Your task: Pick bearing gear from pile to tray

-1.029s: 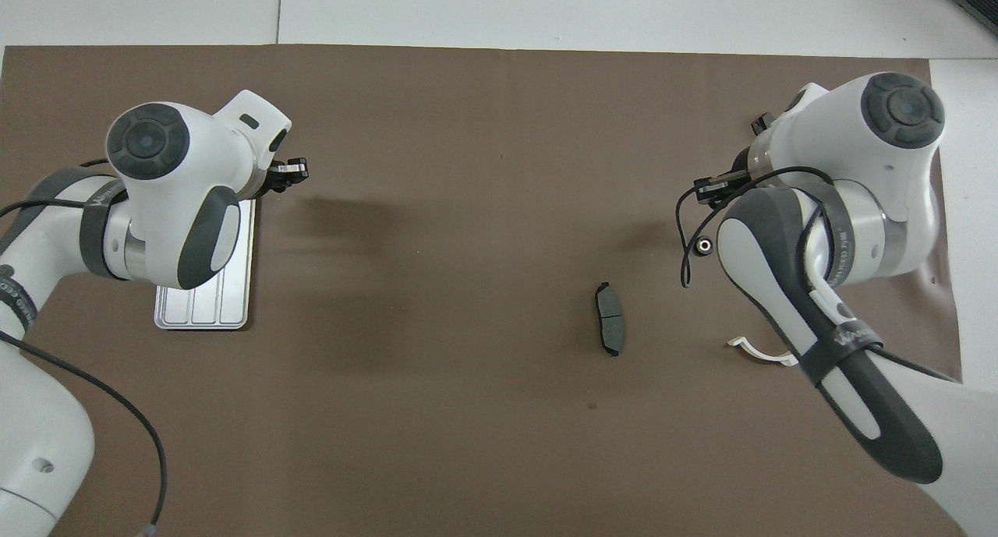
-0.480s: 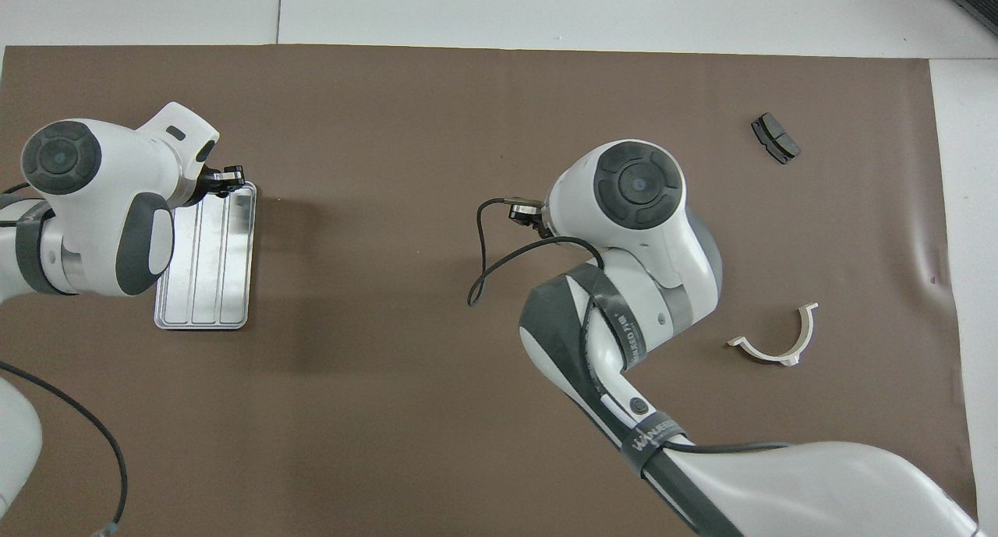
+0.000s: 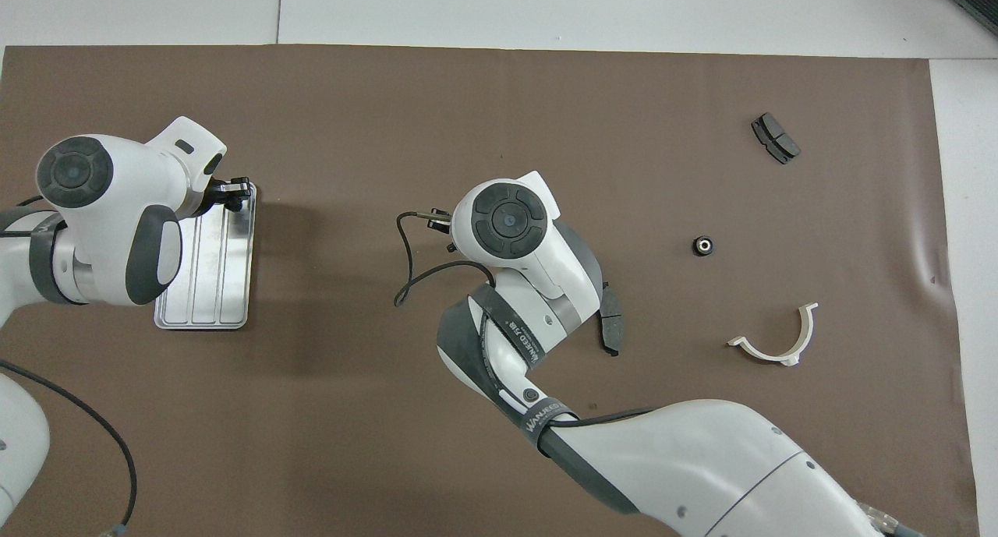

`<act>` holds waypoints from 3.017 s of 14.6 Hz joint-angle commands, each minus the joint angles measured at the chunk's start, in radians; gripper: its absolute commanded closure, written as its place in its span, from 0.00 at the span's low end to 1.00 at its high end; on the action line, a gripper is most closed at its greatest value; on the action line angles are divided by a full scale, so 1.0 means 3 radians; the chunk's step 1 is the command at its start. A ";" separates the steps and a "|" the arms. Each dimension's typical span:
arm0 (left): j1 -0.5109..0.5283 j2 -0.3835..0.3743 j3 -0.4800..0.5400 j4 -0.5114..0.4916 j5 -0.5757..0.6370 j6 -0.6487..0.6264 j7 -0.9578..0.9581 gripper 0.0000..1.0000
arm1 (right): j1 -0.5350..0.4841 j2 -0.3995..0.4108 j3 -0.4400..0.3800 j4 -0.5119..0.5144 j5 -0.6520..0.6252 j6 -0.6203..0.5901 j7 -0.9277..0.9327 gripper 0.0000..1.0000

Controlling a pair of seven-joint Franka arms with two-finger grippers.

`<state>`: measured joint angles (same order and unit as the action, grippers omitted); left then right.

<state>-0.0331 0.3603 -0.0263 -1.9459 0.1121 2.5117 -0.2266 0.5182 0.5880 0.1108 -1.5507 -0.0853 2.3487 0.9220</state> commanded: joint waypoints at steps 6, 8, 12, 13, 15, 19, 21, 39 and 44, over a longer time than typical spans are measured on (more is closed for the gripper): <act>0.0003 -0.0264 -0.0040 -0.0028 -0.0062 -0.0124 0.0086 0.16 | 0.0011 0.0060 0.0004 -0.0179 -0.0155 0.0224 0.0020 0.37; -0.0089 -0.0377 -0.0040 0.0002 -0.0062 -0.0353 0.0080 0.14 | 0.0011 0.0049 -0.0017 -0.0134 -0.0282 0.0179 0.0010 0.00; -0.0308 -0.0444 -0.0035 0.0145 -0.0062 -0.0737 0.0040 0.11 | -0.0305 -0.0302 -0.0012 -0.0164 -0.0467 -0.0122 -0.0361 0.00; -0.0415 -0.0444 -0.0035 0.0166 -0.0067 -0.0763 0.0029 0.11 | -0.0407 -0.0425 -0.0012 -0.0179 -0.0452 -0.0311 -0.0621 0.00; -0.0630 -0.0439 -0.0035 0.0141 -0.0062 -0.0723 -0.0128 0.11 | -0.0606 -0.0604 -0.0007 -0.0205 -0.0421 -0.0633 -0.1163 0.00; -0.1233 -0.0261 -0.0025 0.0181 -0.0021 -0.0611 -0.0884 0.11 | -0.1117 -0.0804 -0.0001 -0.0536 -0.0300 -0.0742 -0.2395 0.00; -0.1525 -0.0087 -0.0025 0.0258 -0.0026 -0.0539 -0.1171 0.11 | -0.1368 -0.0886 -0.0006 -0.0807 -0.0009 -0.0585 -0.3049 0.00; -0.1915 0.0374 -0.0025 0.0350 0.0030 0.0141 -0.1443 0.24 | -0.1799 -0.1030 -0.0001 -0.1867 0.0141 0.0372 -0.3999 0.33; -0.1935 0.0349 -0.0020 0.0360 0.0030 0.0004 -0.1443 0.82 | -0.1809 -0.1019 -0.0001 -0.1872 0.0253 0.0373 -0.3994 0.40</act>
<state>-0.6019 0.4767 -0.0433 -1.8276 0.1108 2.5237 -0.6639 -0.0060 0.3016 0.0980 -2.0851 -0.0598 2.4375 -0.2367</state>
